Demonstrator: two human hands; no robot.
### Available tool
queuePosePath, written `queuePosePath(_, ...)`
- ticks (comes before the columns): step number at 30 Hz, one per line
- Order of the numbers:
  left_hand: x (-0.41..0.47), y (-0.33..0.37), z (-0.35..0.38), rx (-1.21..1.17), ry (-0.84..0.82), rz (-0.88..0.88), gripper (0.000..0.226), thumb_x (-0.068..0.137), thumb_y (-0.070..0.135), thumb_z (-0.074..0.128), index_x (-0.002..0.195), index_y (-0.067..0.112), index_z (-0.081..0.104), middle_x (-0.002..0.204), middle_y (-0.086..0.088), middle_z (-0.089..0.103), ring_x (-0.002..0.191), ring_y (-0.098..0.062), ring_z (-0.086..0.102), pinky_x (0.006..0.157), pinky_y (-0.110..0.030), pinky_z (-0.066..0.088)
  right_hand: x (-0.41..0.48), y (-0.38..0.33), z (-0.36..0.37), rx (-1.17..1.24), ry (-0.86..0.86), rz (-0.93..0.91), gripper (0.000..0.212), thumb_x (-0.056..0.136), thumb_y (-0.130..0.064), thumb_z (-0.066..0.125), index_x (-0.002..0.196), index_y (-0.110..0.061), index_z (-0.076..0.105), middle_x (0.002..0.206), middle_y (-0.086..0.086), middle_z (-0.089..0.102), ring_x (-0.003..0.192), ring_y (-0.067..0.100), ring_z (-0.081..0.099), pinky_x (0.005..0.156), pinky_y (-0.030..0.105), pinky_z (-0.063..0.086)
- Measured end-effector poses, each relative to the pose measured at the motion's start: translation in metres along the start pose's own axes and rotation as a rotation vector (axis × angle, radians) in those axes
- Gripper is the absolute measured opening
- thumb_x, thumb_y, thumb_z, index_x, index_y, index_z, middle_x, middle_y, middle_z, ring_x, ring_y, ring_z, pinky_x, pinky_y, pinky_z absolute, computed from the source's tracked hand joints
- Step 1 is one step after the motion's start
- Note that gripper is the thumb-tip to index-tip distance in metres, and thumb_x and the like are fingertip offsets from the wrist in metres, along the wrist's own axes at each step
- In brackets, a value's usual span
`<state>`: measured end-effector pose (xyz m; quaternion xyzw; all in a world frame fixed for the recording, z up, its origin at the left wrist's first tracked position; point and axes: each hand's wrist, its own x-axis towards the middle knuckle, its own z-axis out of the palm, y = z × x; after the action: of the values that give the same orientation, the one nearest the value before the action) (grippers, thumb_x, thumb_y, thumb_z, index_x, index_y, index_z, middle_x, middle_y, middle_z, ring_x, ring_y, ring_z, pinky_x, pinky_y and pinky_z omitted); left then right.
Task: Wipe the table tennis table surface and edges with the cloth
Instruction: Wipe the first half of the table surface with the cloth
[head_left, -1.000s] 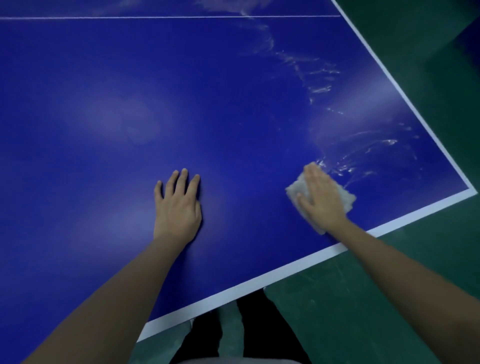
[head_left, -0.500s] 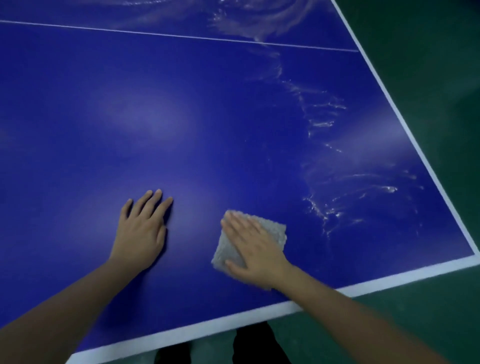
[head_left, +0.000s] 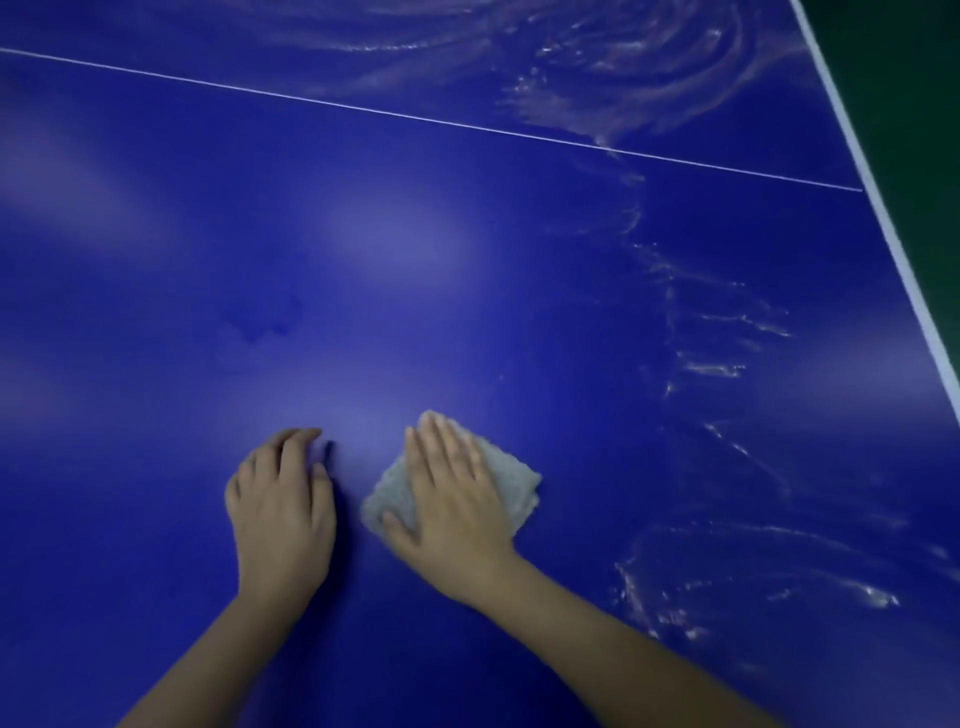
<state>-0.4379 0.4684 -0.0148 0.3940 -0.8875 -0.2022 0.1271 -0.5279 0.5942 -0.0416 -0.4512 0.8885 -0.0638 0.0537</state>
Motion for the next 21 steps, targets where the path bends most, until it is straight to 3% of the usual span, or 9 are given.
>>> queuePosePath(4,0.017,0.012,0.005,0.041,-0.025,-0.005,0.038,0.086,0.017,0.038,0.115,0.002,0.057,0.119,-0.018,0.057,0.107,-0.041,0.051,0.089,-0.052,0.035,0.089,0.039,-0.01,0.016,-0.085,-0.13,0.081,0.09,-0.054,0.041,0.149,-0.004,0.017,0.157,0.015,0.014,0.146,0.024,0.007,0.115,0.033,-0.01)
queuePosePath(9,0.038,0.025,0.011,0.132,-0.099,0.091,0.05,0.087,0.027,0.026,0.116,0.003,0.058,0.121,-0.016,0.057,0.11,-0.036,0.053,0.09,-0.048,0.035,0.166,0.184,-0.039,0.015,0.069,0.371,0.073,0.093,-0.051,0.035,0.146,-0.003,0.022,0.155,0.016,0.019,0.143,0.029,0.016,0.117,0.041,0.011)
queuePosePath(13,0.057,0.04,0.025,0.156,-0.167,0.191,0.054,0.086,0.028,0.022,0.118,0.003,0.058,0.125,-0.015,0.056,0.117,-0.033,0.053,0.097,-0.05,0.035,0.175,0.22,-0.049,0.047,0.076,0.617,0.071,0.096,-0.046,0.028,0.148,-0.001,0.014,0.157,0.016,0.01,0.145,0.026,0.006,0.119,0.041,0.005)
queuePosePath(15,0.071,0.052,0.038,0.136,-0.183,0.211,0.056,0.087,0.029,0.02,0.122,0.004,0.057,0.13,-0.015,0.054,0.122,-0.032,0.05,0.102,-0.049,0.031,0.167,0.197,-0.043,-0.031,0.063,0.491,0.07,0.096,-0.044,0.032,0.147,0.001,0.017,0.156,0.018,0.014,0.145,0.028,0.009,0.118,0.041,0.005)
queuePosePath(19,0.096,0.078,0.064,0.153,-0.234,0.242,0.056,0.09,0.028,0.021,0.133,0.006,0.049,0.143,-0.014,0.043,0.135,-0.03,0.037,0.109,-0.05,0.024,0.138,0.164,-0.031,0.008,-0.06,-0.173,0.072,0.094,-0.046,0.038,0.15,-0.008,0.013,0.158,0.01,0.008,0.146,0.02,0.001,0.118,0.037,-0.004)
queuePosePath(21,0.103,0.083,0.071,0.206,-0.247,0.279,0.06,0.089,0.03,0.017,0.136,0.008,0.047,0.145,-0.014,0.041,0.136,-0.031,0.035,0.108,-0.052,0.024,0.148,0.174,-0.033,0.001,-0.114,-0.313,0.073,0.094,-0.047,0.038,0.151,-0.012,0.01,0.159,0.006,0.003,0.146,0.016,-0.003,0.117,0.031,-0.009)
